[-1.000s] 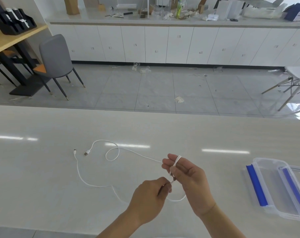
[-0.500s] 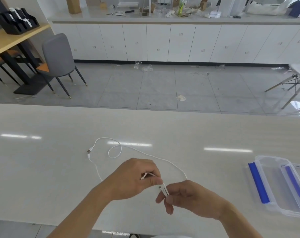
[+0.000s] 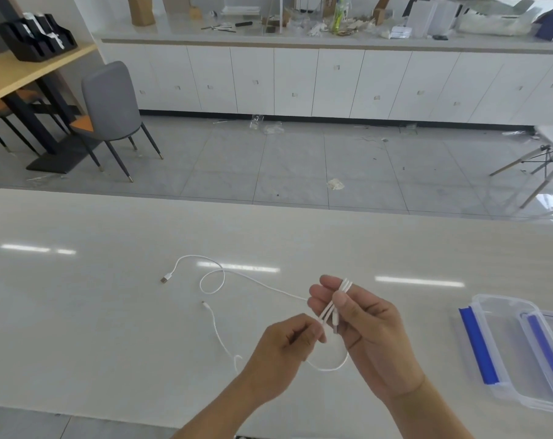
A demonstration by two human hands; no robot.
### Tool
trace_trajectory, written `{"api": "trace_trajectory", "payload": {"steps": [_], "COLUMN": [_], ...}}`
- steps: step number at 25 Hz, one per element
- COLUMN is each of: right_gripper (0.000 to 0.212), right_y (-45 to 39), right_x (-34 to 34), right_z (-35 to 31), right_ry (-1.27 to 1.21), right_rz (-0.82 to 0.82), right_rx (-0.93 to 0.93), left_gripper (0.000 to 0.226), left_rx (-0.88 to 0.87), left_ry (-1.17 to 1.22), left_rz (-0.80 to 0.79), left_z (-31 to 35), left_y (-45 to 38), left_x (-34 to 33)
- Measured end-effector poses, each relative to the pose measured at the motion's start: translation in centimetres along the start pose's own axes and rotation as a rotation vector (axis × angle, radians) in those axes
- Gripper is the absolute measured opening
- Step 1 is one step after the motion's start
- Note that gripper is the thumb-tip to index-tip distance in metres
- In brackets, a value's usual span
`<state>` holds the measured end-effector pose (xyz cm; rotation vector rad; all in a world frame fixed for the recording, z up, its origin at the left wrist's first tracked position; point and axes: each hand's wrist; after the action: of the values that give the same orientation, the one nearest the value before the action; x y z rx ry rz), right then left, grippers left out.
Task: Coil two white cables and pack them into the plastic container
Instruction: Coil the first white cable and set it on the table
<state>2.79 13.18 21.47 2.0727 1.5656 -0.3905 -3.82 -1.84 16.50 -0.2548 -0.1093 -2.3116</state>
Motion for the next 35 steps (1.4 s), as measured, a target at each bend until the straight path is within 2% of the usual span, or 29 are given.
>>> {"api": "trace_trajectory", "payload": {"steps": [3,6,10,13,15,18,21,25,30,32,35], "right_gripper": [0.019,0.029,0.02,0.021,0.021,0.023,0.027,0.028,0.042,0.038,0.032], "right_y": [-0.7,-1.0,-0.9,-0.6,-0.1,0.7,1.2,1.1,0.4,-0.1,-1.0], "right_x": [0.0,0.6,1.9,2.5,2.4,1.7,0.8,0.2,-0.2,-0.3,0.1], "right_z": [0.9,2.2,2.5,1.8,1.1,0.3,-0.4,-0.9,0.4,0.6,0.6], "right_ry": [0.182,0.521,0.913,1.072,1.013,0.864,0.729,0.517,0.119,0.028,-0.016], "right_rz": [0.184,0.266,0.046,-0.144,-0.24,-0.394,-0.475,-0.488,-0.337,-0.271,-0.082], "right_rx": [0.074,0.116,0.01,-0.134,-0.24,-0.329,-0.327,-0.271,-0.151,-0.069,-0.004], "left_gripper": [0.023,0.021,0.021,0.02,0.017,0.014,0.013,0.019,0.031,0.029,0.025], "left_rx": [0.006,-0.006,0.022,-0.04,-0.07,-0.103,-0.104,-0.102,-0.013,-0.021,-0.007], "left_ry": [-0.134,-0.34,-0.477,-0.616,-0.59,-0.42,-0.158,0.08,0.151,0.094,-0.041], "left_rz": [-0.033,-0.091,-0.148,-0.177,-0.193,-0.231,-0.175,-0.08,0.063,0.062,0.049], "left_z": [0.1,0.7,1.8,2.5,3.1,3.7,3.7,2.4,0.7,0.5,0.4], "left_y": [0.7,0.7,0.2,-0.2,-0.4,-0.7,-1.1,-0.7,-0.1,0.1,0.4], "left_x": [-0.7,-0.2,2.3,4.6,6.0,7.4,7.1,5.1,1.7,0.6,-0.1]}}
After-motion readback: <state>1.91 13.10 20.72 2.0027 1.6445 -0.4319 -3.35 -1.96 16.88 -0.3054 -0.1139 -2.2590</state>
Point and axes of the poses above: each hand's wrist, its own y-axis away from the middle knuckle, its own x-axis out of the back of the hand, z = x × y, and after that the axes turned 6 degrees about -x, right-handed
